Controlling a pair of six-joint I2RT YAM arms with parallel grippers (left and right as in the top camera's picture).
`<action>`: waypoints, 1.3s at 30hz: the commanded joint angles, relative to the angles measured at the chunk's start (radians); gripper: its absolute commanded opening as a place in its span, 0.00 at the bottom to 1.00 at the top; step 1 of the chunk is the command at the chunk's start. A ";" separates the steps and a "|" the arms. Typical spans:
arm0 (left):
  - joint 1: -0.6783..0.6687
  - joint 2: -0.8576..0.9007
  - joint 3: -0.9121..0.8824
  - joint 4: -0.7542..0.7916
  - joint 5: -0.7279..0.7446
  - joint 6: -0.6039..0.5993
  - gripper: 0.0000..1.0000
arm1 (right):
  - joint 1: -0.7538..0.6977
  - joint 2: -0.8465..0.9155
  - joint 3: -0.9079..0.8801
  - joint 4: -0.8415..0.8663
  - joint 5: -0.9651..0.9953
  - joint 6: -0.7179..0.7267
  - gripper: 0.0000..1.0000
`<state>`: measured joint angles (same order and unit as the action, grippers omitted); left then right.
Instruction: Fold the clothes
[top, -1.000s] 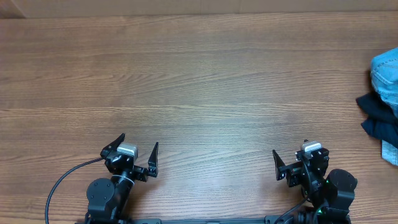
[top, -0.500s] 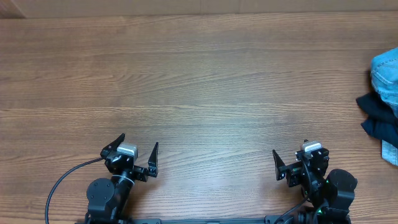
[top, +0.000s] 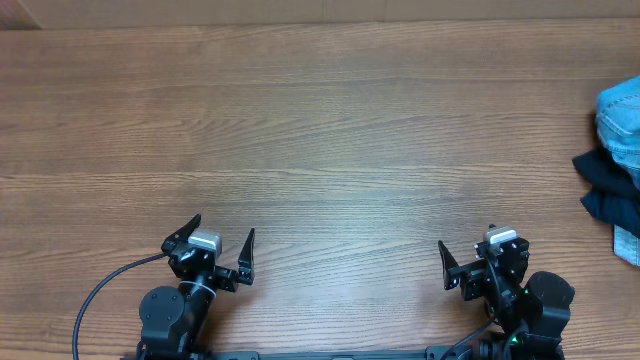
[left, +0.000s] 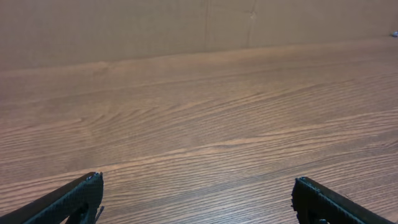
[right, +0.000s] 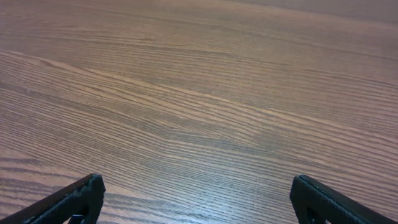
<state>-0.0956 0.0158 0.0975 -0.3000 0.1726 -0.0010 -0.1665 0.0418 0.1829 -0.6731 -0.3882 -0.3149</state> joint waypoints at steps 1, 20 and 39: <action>0.007 -0.011 -0.005 0.002 0.004 -0.010 1.00 | 0.004 -0.010 -0.013 0.002 -0.001 0.000 1.00; 0.007 -0.011 -0.005 0.002 0.004 -0.010 1.00 | 0.004 -0.010 -0.013 0.002 -0.001 0.000 1.00; 0.007 -0.011 -0.005 0.002 0.004 -0.010 1.00 | 0.004 -0.010 -0.013 0.089 -0.299 0.000 1.00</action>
<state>-0.0956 0.0158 0.0975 -0.3000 0.1726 -0.0010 -0.1669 0.0418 0.1772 -0.5930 -0.5240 -0.3149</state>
